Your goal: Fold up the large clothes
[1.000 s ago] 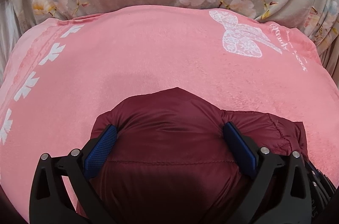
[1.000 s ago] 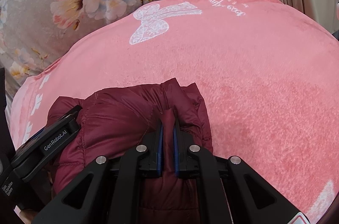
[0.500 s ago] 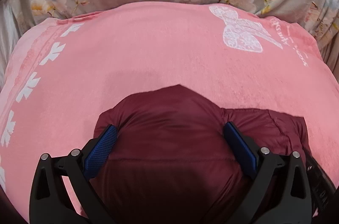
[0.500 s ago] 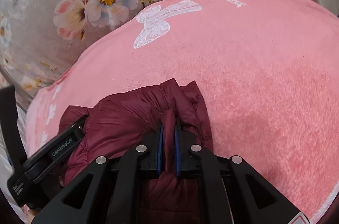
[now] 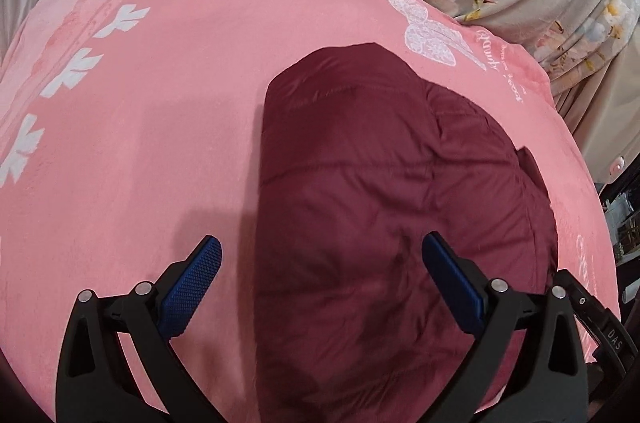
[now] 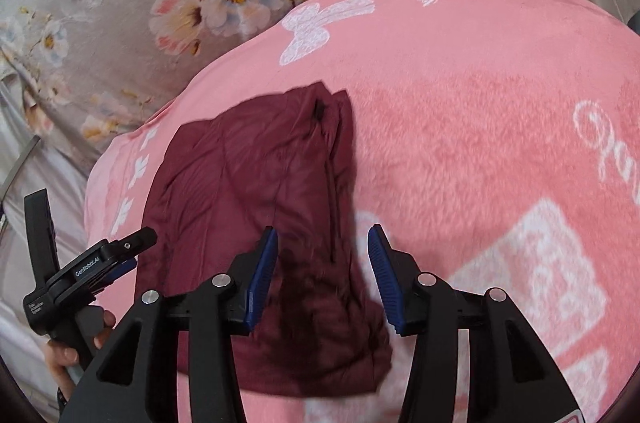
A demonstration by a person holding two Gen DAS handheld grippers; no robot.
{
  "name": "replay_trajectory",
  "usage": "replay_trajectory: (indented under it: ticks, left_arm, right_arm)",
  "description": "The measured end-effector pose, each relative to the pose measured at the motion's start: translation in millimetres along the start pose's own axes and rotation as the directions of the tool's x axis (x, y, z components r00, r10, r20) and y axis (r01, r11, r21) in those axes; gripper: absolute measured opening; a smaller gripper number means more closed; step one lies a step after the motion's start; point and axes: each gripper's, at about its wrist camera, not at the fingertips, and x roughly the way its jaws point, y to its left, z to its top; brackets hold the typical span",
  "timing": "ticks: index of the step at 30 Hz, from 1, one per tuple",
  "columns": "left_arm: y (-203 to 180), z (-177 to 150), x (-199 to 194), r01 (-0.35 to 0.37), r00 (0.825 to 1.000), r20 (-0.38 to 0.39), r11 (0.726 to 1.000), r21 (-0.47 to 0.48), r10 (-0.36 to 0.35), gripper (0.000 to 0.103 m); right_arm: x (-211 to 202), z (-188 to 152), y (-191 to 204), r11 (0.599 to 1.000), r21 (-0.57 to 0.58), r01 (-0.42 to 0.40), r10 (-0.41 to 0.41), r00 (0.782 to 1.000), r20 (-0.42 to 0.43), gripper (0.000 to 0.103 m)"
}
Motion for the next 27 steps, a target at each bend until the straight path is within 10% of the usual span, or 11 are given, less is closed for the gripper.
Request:
replay_trajectory:
  ticks: [9,12,15,20,27]
  left_arm:
    - [0.9,-64.3,-50.0,0.152,0.987,-0.081,0.973,0.171,-0.140,0.098]
    - [-1.3,-88.2,-43.4,0.051,0.995,-0.100,0.961,0.270,-0.025,0.098]
    - [8.9,-91.0,-35.1,-0.081,0.993,-0.061,0.963,0.257,0.100,0.097]
    - [28.1,-80.3,-47.9,-0.047,0.998,-0.023,0.991,0.129,0.051,0.089]
    - [38.7,-84.9,-29.8,-0.052,0.995,-0.084,0.995,0.083,0.058,0.085]
  right_arm:
    - [-17.8,-33.8,3.9,0.999,-0.019,-0.030,0.030,0.999,-0.029,0.044]
    - [-17.0,-32.5,3.8,0.999,-0.011,-0.031,0.031,0.999,-0.043,0.011]
    - [-23.8,-28.5,7.0,0.996,0.012,-0.093,0.094,0.994,-0.047,0.008]
    - [-69.5,-18.0,25.7,0.978,-0.021,-0.206,0.206,0.977,0.050,0.006]
    - [-35.9,-44.3,18.7,0.994,-0.101,0.048,-0.056,0.996,-0.070,0.005]
